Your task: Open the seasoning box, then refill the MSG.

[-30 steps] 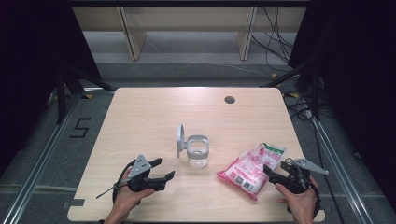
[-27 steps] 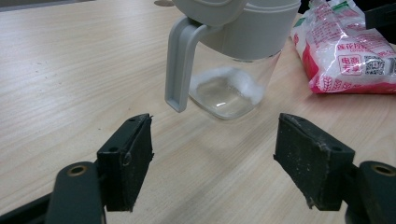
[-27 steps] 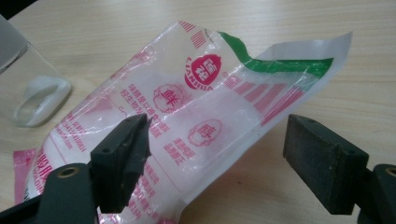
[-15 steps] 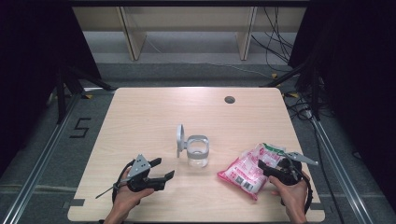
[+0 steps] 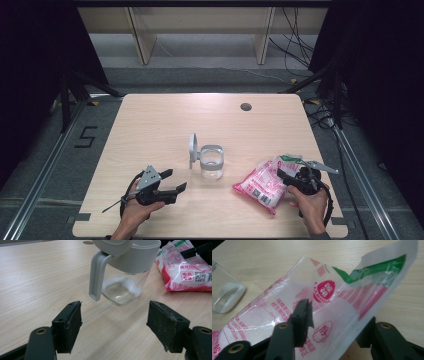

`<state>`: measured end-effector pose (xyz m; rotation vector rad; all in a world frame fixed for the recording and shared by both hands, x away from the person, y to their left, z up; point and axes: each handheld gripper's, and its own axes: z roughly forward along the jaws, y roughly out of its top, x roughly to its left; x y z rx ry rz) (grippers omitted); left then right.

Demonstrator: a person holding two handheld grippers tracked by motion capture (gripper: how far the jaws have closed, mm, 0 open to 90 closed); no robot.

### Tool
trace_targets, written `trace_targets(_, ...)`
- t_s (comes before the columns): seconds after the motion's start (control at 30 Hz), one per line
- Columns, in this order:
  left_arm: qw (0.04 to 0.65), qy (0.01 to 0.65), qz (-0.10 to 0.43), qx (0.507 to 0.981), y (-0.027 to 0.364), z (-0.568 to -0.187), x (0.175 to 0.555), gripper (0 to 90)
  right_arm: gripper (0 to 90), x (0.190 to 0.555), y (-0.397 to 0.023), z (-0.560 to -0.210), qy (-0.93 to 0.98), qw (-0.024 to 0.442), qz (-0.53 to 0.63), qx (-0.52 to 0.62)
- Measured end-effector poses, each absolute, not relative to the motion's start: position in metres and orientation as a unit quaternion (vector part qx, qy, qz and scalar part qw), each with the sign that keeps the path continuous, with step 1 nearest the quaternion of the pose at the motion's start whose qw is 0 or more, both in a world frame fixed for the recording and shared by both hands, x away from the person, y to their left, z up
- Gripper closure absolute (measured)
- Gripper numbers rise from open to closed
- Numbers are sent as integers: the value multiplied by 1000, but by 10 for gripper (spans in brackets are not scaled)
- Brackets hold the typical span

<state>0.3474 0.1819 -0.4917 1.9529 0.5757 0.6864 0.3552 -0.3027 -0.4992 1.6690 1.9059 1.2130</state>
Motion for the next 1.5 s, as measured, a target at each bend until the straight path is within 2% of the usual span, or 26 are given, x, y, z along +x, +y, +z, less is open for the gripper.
trace_targets(0.3,475,232,282,801,182,-492,348,271,799,358,-305,-499,681,169,431,567)
trace_targets(0.43,472,233,283,802,183,-491,348,271,850,360,-302,-499,695,184,417,556)
trace_targets(0.47,476,235,281,799,182,-492,348,271,860,358,-297,-498,684,169,417,574)
trace_targets(0.57,476,235,282,799,182,-492,347,271,884,361,-299,-498,701,178,423,546)
trace_targets(1.0,472,234,283,801,182,-491,347,271,900,354,-290,-484,698,191,436,535)
trace_targets(1.03,472,234,283,801,182,-491,347,271,900,358,-293,-485,716,221,430,504)
trace_targets(1.13,488,233,280,793,180,-492,347,271,900,353,-290,-478,716,205,438,504)
trace_targets(1.2,479,231,282,799,181,-491,346,271,900,351,-288,-475,710,227,445,497)
trace_targets(1.23,479,230,282,799,181,-491,346,271,900,347,-284,-471,706,215,450,503)
trace_targets(1.37,485,228,278,797,175,-490,343,275,900,340,-279,-462,707,233,475,470)
trace_targets(1.5,485,231,273,798,168,-489,338,275,900,330,-271,-450,713,227,483,455)
